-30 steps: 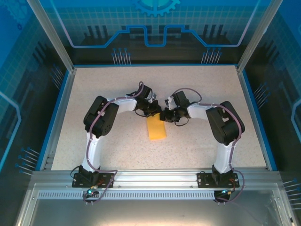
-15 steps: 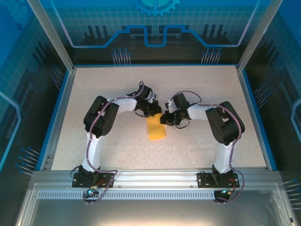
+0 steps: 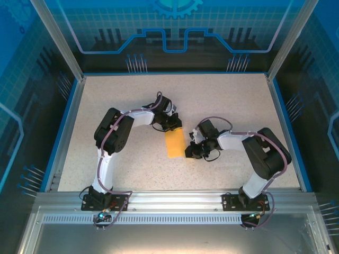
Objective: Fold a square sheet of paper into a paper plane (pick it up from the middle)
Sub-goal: First fold in half a square sheet of paper at the center of the table.
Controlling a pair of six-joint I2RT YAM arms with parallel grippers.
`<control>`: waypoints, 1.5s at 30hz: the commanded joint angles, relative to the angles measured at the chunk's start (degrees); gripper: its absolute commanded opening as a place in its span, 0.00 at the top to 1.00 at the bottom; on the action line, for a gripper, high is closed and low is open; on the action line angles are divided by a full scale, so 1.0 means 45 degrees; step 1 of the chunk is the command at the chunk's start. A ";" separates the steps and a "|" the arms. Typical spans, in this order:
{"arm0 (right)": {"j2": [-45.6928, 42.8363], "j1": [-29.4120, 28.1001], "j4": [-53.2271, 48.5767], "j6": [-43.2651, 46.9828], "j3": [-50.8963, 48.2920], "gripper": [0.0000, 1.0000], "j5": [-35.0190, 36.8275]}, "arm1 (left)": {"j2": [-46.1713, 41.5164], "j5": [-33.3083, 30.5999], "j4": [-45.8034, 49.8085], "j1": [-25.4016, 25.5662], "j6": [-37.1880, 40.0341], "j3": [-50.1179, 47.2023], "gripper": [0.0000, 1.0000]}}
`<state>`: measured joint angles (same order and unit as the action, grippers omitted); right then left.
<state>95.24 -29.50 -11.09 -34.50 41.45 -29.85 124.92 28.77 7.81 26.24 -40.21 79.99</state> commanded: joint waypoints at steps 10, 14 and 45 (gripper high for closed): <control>0.0932 0.0403 -0.0189 -0.0575 0.3398 0.86 0.1466 | 0.0380 -0.0654 0.0621 -0.0155 0.0254 -0.0296 0.93; 0.2180 0.0376 0.0384 -0.0750 0.3987 0.87 0.1224 | 0.0199 -0.0477 0.0684 -0.0150 0.0202 -0.0159 0.92; 0.3249 0.0522 0.0671 -0.0946 0.2916 0.91 0.0988 | -0.0710 0.1220 -0.1498 0.0400 -0.1029 -0.1801 0.84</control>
<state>107.70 -27.68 -6.31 -38.20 55.55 -25.82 120.11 35.55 0.95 27.88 -44.10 72.10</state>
